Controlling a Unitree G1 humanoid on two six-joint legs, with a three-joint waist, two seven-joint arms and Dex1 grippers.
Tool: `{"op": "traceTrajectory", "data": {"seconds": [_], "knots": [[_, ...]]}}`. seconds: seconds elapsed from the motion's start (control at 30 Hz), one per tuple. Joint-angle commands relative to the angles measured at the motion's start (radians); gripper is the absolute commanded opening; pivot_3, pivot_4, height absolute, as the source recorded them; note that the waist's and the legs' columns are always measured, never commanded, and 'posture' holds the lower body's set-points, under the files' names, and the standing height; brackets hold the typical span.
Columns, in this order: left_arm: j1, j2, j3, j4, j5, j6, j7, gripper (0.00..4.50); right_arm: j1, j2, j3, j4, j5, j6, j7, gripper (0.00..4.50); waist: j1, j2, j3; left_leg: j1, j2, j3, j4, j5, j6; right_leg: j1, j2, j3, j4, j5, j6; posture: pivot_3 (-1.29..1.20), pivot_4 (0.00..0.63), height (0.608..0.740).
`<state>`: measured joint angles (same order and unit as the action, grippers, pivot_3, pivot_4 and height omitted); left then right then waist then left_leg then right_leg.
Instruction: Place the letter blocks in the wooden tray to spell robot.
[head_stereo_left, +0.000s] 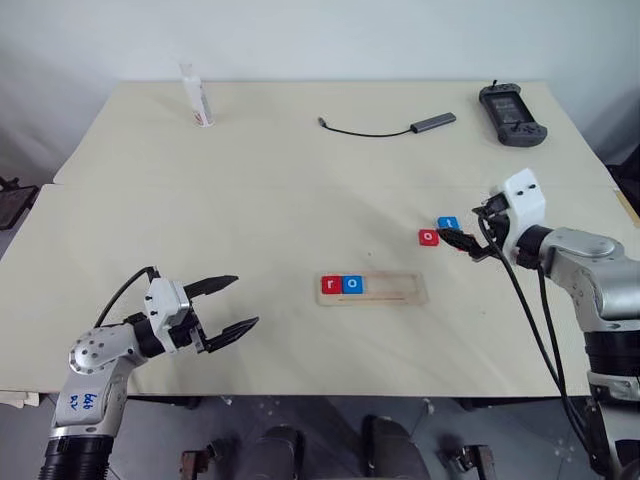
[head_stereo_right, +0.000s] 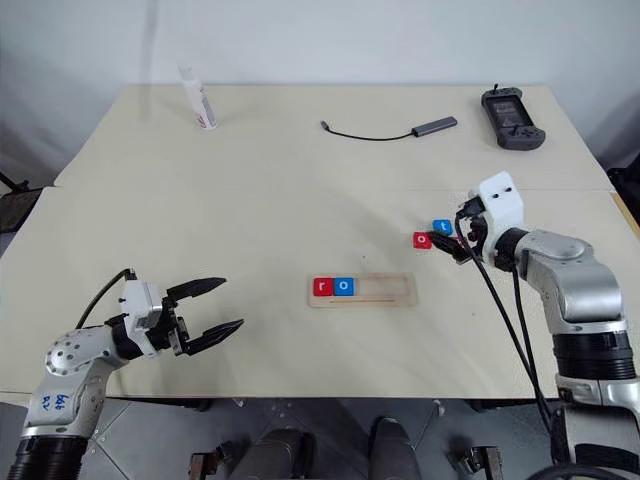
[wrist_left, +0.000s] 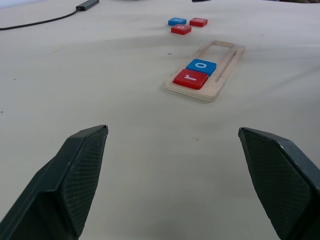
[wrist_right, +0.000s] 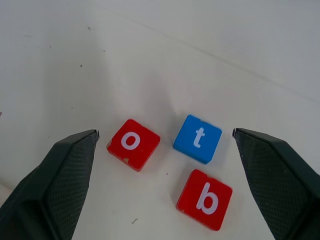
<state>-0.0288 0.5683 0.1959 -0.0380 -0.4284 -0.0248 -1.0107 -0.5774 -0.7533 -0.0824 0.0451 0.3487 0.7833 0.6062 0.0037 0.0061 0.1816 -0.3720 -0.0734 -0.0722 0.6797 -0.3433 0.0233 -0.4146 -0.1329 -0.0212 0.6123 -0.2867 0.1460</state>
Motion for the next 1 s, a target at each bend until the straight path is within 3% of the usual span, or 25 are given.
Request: {"op": "traceTrajectory", "data": {"seconds": [0.03, 0.37, 0.5, 0.7, 0.8, 1.0], "knots": [[0.011, -0.007, 0.007, -0.058, -0.014, -0.007, 0.022, 4.43, -0.021, -0.004, -0.021, -0.011, -0.010, 0.031, -0.018, 4.50, -0.001, 0.000, 0.000, 0.000, 0.000, 0.000, 0.000, 0.000, 0.000, 0.000, 0.000, 0.000, 0.000, 0.000, 0.000, 0.00, 0.150, 0.740], [-0.020, -0.029, -0.021, -0.060, -0.023, 0.001, 0.045, 4.43, -0.012, 0.005, -0.042, 0.014, -0.036, 0.055, -0.062, 4.50, -0.004, 0.000, 0.000, 0.000, 0.000, 0.001, 0.000, 0.000, 0.000, 0.000, 0.001, 0.000, 0.000, 0.000, 0.001, 0.00, 0.150, 0.740], [-0.030, -0.031, -0.038, -0.065, -0.026, 0.002, 0.027, 4.43, -0.034, 0.028, -0.071, 0.112, -0.034, 0.117, -0.116, 4.50, -0.003, 0.000, 0.000, 0.000, 0.000, 0.001, 0.000, 0.000, 0.000, 0.000, 0.000, 0.000, 0.000, 0.000, 0.001, 0.00, 0.150, 0.740], [-0.043, -0.035, -0.069, -0.082, -0.045, 0.010, -0.013, 4.43, -0.056, 0.074, -0.044, 0.214, -0.068, 0.065, -0.135, 4.50, -0.008, 0.000, 0.000, 0.000, 0.000, 0.001, 0.000, 0.000, 0.000, 0.000, 0.001, 0.000, 0.000, 0.000, 0.001, 0.00, 0.150, 0.740], [-0.049, -0.034, -0.086, -0.096, -0.047, 0.016, -0.028, 4.50, -0.071, 0.098, -0.047, 0.245, -0.085, 0.038, -0.148, 3.90, -0.010, 0.000, 0.000, 0.001, 0.001, 0.002, 0.000, 0.000, 0.000, 0.000, 0.001, 0.001, 0.000, 0.000, 0.001, 0.00, 0.150, 0.740], [-0.053, -0.038, -0.101, -0.111, -0.048, 0.027, -0.036, 4.50, -0.064, 0.115, -0.048, 0.246, -0.094, 0.011, -0.144, 1.82, -0.007, 0.000, 0.000, 0.001, 0.000, 0.002, 0.001, 0.000, 0.000, 0.000, 0.001, 0.001, 0.000, 0.000, 0.001, 0.00, 0.150, 0.740]]}}
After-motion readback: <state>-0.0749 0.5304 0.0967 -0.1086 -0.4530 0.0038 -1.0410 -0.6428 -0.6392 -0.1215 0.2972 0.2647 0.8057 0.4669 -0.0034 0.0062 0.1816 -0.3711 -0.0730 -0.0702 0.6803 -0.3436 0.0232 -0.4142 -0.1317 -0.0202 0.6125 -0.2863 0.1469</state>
